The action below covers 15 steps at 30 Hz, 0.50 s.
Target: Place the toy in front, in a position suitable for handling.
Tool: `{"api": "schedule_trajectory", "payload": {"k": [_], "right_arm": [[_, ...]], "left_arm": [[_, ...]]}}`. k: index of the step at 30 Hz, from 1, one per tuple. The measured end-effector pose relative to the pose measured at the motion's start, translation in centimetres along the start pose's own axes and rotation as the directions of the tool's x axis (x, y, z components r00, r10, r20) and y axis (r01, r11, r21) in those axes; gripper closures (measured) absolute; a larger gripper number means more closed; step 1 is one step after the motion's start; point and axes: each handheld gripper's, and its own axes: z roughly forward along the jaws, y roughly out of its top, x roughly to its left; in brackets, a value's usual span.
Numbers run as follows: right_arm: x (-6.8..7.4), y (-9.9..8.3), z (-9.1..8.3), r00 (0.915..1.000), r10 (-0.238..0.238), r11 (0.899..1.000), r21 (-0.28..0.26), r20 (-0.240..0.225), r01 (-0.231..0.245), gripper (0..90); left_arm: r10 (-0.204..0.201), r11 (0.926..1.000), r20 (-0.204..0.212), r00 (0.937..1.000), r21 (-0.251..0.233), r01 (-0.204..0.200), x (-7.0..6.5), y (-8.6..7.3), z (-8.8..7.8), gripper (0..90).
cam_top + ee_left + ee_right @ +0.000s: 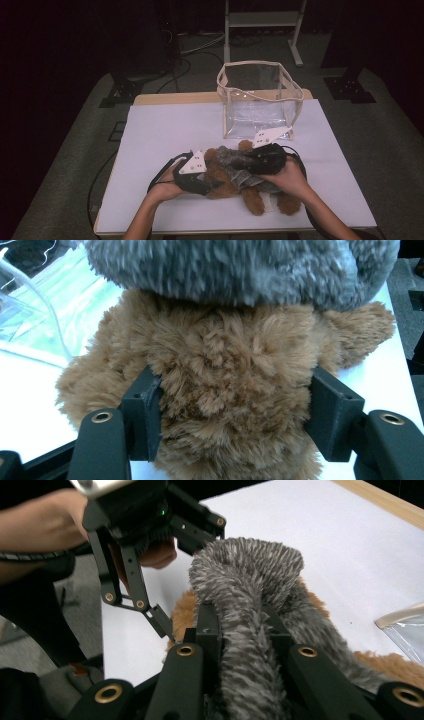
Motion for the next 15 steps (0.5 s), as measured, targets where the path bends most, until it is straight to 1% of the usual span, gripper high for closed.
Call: {"api": "schedule_trajectory", "payload": {"k": [1, 2, 3, 4, 6, 7, 8, 9, 10, 11, 13, 14, 15], "right_arm": [[0.0, -0.1, 0.2, 1.0, -0.002, 1.0, 0.006, 0.004, 0.002, 75.8], [-0.2, -0.2, 0.2, 1.0, 0.002, 1.0, 0.016, 0.006, -0.002, 76.0], [-0.7, -0.8, -0.1, 0.9993, -0.001, 0.999, 0.04, 0.038, 0.0, 76.4], [-0.7, -0.8, -0.1, 0.9993, -0.001, 0.999, 0.04, 0.038, 0.0, 76.4], [-1.2, -1.5, -0.9, 0.9985, 0.02, 0.999, 0.045, 0.051, -0.022, 76.6], [-1.5, -1.8, -1.3, 0.998, 0.026, 0.999, 0.046, 0.058, -0.028, 76.6], [-1.8, -2.2, -1.9, 0.997, 0.034, 0.998, 0.041, 0.07, -0.037, 76.6], [-1.8, -2.3, -2.0, 0.9967, 0.032, 0.999, 0.041, 0.075, -0.035, 76.6], [-1.8, -2.3, -2.0, 0.9967, 0.032, 0.999, 0.041, 0.075, -0.035, 76.6], [-1.7, -2.2, -2.1, 0.9958, 0.023, 0.998, 0.048, 0.089, -0.028, 76.7], [-1.7, -2.1, -2.1, 0.9954, 0.015, 0.998, 0.053, 0.094, -0.02, 76.7], [-1.5, -2.0, -2.2, 0.9967, 0.018, 0.999, 0.034, 0.079, -0.021, 76.8], [-1.0, -1.8, -2.3, 0.999, 0.012, 1.0, 0.009, 0.044, -0.012, 76.8]], "left_arm": [[-0.004, 1.0, 0.001, 1.0, 0.0, 0.004, 0.0, -0.1, -0.1, 32.2], [-0.005, 1.0, -0.002, 1.0, 0.002, 0.005, 0.2, -0.2, -0.2, 29.3], [-0.025, 0.9997, -0.015, 0.9996, 0.002, 0.025, 0.4, -0.3, -0.5, 24.0], [-0.025, 0.9997, -0.015, 0.9996, 0.002, 0.025, 0.4, -0.3, -0.5, 22.5], [-0.033, 0.9994, -0.016, 0.9993, 0.003, 0.033, 0.7, -0.6, -0.8, 22.6], [-0.033, 0.9994, -0.015, 0.9993, 0.007, 0.034, 0.8, -0.8, -1.0, 24.2], [-0.038, 0.9993, 0.005, 0.9993, -0.005, 0.038, 0.9, -1.2, -1.2, 35.5], [-0.039, 0.9991, 0.014, 0.9991, -0.014, 0.04, 0.9, -1.2, -1.0, 40.2], [-0.039, 0.9991, 0.014, 0.9991, -0.014, 0.04, 0.9, -1.2, -1.0, 43.8], [-0.039, 0.9991, 0.014, 0.9991, -0.016, 0.039, 0.7, -1.1, -0.8, 46.0], [-0.036, 0.9993, 0.008, 0.9993, -0.012, 0.036, 0.5, -0.7, -0.3, 46.8], [-0.034, 0.9993, 0.005, 0.9994, -0.011, 0.034, 0.5, -0.5, -0.2, 47.1], [-0.039, 0.9991, 0.003, 0.9992, -0.016, 0.039, 0.4, -0.3, 0.0, 47.6]]}}
